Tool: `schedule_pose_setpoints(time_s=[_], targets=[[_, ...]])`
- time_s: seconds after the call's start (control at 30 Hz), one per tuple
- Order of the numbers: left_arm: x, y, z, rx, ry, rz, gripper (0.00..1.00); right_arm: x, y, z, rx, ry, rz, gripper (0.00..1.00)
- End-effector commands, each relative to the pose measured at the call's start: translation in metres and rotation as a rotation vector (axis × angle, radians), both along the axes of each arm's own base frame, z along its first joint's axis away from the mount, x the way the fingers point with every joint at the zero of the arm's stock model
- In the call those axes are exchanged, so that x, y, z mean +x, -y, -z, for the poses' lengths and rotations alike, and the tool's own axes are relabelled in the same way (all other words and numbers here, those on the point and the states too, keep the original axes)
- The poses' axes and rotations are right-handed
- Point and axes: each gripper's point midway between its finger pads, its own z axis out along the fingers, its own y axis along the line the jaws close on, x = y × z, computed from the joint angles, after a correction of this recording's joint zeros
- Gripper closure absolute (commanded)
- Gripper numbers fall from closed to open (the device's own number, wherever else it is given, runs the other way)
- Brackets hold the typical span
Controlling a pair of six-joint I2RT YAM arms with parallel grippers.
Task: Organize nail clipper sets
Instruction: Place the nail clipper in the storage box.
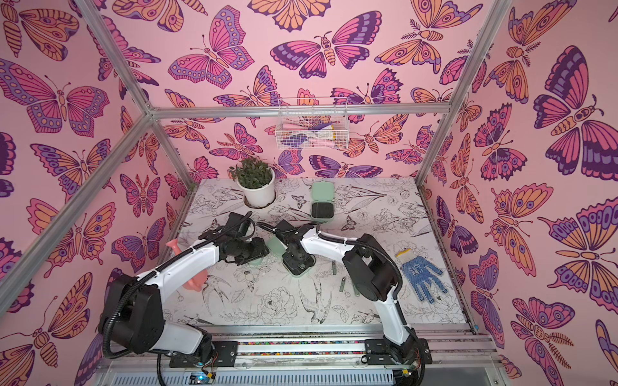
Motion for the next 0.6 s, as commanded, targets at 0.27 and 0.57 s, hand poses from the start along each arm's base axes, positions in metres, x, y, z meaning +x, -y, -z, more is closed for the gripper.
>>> schedule_pose_setpoints(time_s=[0.27,0.57], targets=[[-0.005,-0.003,-0.004,-0.007,-0.001,0.005,0.39,-0.014,0.013,-0.001,-0.034,-0.061,0.004,0.86],[-0.004,-0.004,-0.003,-0.003,0.0,0.005,0.39,-0.025,0.015,0.017,-0.068,-0.132,-0.004,0.86]])
